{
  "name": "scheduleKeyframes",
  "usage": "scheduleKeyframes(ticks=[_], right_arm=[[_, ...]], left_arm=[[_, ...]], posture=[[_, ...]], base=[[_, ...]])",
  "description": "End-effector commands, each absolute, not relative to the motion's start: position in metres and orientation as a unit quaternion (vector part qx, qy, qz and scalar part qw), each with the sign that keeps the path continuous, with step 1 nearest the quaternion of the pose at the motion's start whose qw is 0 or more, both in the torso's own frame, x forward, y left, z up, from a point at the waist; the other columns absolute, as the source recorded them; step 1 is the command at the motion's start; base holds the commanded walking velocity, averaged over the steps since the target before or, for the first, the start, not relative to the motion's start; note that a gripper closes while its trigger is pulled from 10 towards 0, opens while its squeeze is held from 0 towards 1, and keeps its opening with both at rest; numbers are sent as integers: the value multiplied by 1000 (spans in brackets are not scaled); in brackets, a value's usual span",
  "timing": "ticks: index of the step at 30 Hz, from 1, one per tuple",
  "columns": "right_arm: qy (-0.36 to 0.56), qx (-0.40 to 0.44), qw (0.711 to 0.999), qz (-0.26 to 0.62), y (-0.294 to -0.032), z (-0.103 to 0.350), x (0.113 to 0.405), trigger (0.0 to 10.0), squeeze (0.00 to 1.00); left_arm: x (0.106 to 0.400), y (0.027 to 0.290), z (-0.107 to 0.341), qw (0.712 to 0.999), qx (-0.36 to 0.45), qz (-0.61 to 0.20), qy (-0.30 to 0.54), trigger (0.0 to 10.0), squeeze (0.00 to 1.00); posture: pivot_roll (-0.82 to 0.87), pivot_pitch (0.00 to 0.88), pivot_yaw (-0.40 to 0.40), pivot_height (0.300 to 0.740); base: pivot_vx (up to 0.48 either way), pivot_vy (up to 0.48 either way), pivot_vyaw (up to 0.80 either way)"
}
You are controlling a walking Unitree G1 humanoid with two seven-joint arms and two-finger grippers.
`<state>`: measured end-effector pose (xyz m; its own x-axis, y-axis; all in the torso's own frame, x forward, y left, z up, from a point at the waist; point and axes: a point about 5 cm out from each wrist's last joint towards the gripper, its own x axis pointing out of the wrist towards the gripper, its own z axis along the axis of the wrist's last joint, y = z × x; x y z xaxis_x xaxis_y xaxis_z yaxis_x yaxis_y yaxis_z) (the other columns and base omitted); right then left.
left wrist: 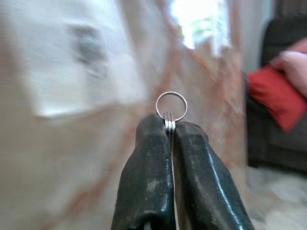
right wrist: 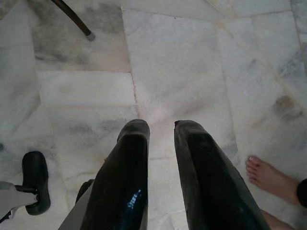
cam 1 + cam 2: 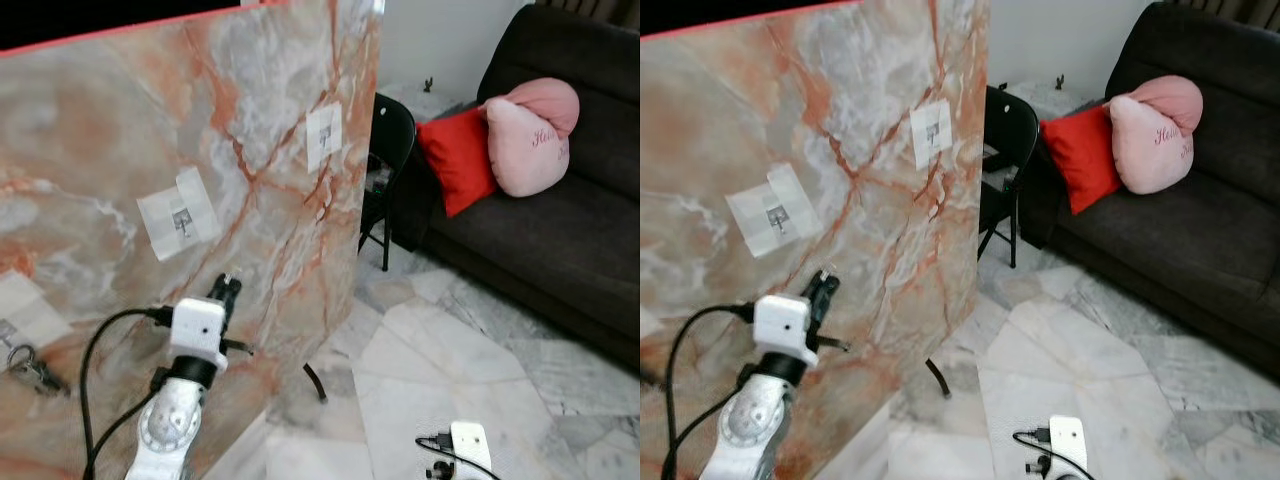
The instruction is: Hang keys on a hook
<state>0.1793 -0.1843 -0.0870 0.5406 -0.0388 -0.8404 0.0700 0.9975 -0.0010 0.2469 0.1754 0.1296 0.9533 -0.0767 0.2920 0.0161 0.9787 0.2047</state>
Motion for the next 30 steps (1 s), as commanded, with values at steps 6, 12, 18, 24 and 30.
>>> scheduleKeyframes(ticks=[6,12,18,24,30], right_arm=[[480,14,877,-32,-187,-87,180,10000,0],[481,12,876,-31,-187,-87,180,10000,0],[482,11,876,-32,-187,-87,180,10000,0],[484,10,875,-30,-187,-87,180,10000,0],[485,9,874,-30,-186,-87,180,10000,0]], left_arm=[[242,178,146,980,107,-2,-169,10000,0],[249,169,155,976,125,-18,-176,10000,0],[257,168,157,975,152,-12,-163,10000,0],[264,168,156,975,166,7,-145,10000,0],[271,165,159,978,157,16,-138,10000,0]], posture=[[81,0,-78,740],[78,0,-78,740],[74,0,-78,740],[74,0,-78,740],[72,0,-78,740]], base=[[0,0,0],[0,0,0],[0,0,0],[0,0,0],[0,0,0]])
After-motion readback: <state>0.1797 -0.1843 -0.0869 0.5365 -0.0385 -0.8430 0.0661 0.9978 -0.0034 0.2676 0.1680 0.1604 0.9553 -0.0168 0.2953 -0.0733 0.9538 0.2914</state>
